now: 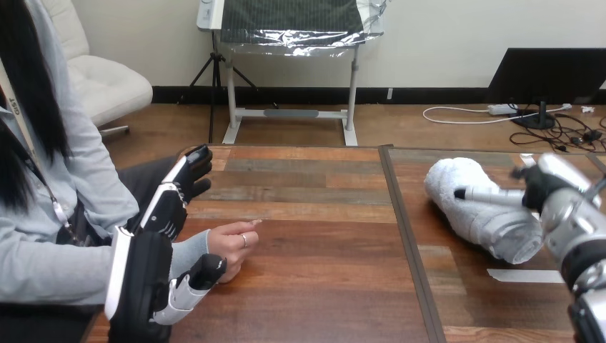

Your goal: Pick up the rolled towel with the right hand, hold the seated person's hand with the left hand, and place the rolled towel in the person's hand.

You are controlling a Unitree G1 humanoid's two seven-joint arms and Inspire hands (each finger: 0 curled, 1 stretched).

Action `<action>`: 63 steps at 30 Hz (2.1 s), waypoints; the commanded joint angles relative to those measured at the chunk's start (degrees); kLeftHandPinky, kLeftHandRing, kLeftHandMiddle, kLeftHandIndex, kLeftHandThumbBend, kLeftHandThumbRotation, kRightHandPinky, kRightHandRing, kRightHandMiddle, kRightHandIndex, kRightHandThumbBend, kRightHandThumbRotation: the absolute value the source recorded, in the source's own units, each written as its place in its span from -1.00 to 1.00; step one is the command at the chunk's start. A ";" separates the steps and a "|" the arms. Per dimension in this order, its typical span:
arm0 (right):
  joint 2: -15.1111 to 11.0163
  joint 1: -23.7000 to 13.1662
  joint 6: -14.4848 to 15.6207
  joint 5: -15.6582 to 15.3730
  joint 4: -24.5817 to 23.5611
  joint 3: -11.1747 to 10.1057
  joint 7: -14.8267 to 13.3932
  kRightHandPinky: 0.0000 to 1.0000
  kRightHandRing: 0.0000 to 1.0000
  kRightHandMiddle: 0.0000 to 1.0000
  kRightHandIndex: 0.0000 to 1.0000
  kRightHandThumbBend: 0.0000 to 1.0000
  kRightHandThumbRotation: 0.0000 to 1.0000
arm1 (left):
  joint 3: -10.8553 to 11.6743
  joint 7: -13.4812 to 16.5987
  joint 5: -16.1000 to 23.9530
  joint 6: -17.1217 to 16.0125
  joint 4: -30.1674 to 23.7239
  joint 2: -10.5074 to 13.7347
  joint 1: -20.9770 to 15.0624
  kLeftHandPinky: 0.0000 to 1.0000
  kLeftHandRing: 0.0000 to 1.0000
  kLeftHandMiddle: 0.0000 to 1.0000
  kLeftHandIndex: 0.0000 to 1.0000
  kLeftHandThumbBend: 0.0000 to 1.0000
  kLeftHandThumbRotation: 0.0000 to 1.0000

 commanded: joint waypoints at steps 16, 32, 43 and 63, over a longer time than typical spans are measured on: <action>2.24 2.46 -0.33 -1.88 -0.47 1.96 0.14 -1.00 1.00 0.91 0.67 1.00 0.30 | -0.82 -1.43 -2.30 0.65 -6.86 0.12 0.45 0.68 0.77 0.77 0.75 1.00 0.69; 3.11 4.24 0.21 -0.76 -0.46 0.68 -0.52 -1.00 1.00 0.94 0.72 1.00 0.29 | -0.71 -1.36 -2.37 2.11 -10.59 -0.83 2.71 0.65 0.74 0.75 0.71 1.00 0.61; 3.68 5.83 0.09 -0.11 -0.53 -0.22 -3.24 -1.00 0.86 0.81 0.67 1.00 0.14 | -1.44 -2.73 -3.93 1.82 -11.69 0.02 3.86 0.66 0.76 0.76 0.72 1.00 0.56; 4.20 8.42 -1.72 0.46 -0.63 -1.33 -13.70 -0.45 0.14 0.30 0.31 0.88 -0.91 | -0.80 -3.90 -4.87 2.00 -13.58 0.36 5.54 0.64 0.72 0.74 0.68 1.00 0.56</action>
